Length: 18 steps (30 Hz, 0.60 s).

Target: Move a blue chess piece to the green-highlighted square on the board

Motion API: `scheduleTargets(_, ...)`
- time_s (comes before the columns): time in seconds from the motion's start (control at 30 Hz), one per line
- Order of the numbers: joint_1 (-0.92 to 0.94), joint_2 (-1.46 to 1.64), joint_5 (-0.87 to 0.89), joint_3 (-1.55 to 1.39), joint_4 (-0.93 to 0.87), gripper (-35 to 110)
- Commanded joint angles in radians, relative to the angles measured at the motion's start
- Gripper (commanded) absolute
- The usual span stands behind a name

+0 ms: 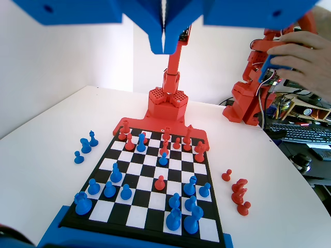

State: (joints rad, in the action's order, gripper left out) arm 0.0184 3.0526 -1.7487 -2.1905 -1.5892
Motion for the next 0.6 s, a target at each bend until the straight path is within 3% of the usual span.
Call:
scheduleTargets(0.0,-0.003,0.003,-0.009,0.009,0.017,7)
scheduleTargets(0.57,-0.049,-0.141,-0.015,0.101,0.028,1)
